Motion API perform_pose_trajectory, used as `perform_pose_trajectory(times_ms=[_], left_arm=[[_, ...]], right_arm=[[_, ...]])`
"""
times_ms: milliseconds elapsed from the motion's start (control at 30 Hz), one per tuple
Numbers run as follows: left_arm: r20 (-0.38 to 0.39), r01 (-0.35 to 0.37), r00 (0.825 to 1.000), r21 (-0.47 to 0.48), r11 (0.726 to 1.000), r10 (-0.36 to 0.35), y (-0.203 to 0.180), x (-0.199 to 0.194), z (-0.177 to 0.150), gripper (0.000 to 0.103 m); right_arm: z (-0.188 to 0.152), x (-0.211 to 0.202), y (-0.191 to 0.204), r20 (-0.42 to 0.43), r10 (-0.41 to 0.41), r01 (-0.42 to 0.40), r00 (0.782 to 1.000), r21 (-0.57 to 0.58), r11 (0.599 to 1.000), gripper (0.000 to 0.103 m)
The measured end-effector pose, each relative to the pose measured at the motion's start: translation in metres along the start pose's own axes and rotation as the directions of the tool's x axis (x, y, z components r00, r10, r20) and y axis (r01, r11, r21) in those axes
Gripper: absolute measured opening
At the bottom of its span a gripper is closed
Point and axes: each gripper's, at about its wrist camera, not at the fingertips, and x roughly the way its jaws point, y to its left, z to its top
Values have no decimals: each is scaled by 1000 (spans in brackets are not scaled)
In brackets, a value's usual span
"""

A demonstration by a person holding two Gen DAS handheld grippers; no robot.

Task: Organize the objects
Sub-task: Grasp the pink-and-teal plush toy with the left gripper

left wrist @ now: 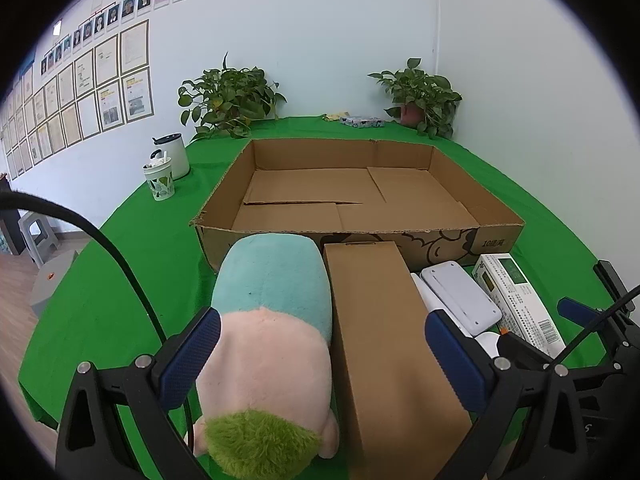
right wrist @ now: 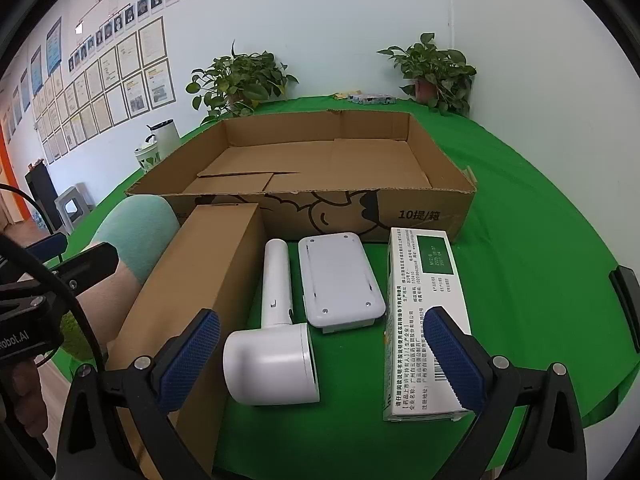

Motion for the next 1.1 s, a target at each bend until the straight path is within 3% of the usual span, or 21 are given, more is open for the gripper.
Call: perform_pose_trajectory(times_ms=[133,333,533,667,833,900,1000,1100], left_arm=[[-6,-9,1000,-1,1000,9,3,2,1,102],[44,23,999,7,1000,-23,10,-7,4,102],[31,55,998,15,998,-55,20,-8,1,102],[2,86,996,-20,996,-86,33,-6,-2,102],[-56,98,993,-39,994,-100,43,4,-14,102],[-88,86,992,-72,994,-92,50,12,-22,101],[-134,113,982,-138,984,-131,63,24,-35,91],[-125,206,965,-189,960,-231,72,26,-44,81]], right_arm=[[0,4,-1,-8,-7,7,1000,-1,1000,103],[2,8,2,-12,-13,13,1000,-11,1000,102],[5,11,9,-3,-32,32,999,-57,998,102],[10,11,15,37,-57,62,998,-151,987,102],[19,9,26,93,-17,43,996,-283,958,102],[22,3,33,130,66,-17,989,-349,937,102],[25,-17,49,167,292,-184,942,-470,863,102],[34,-28,70,150,418,-281,896,-536,796,102]])
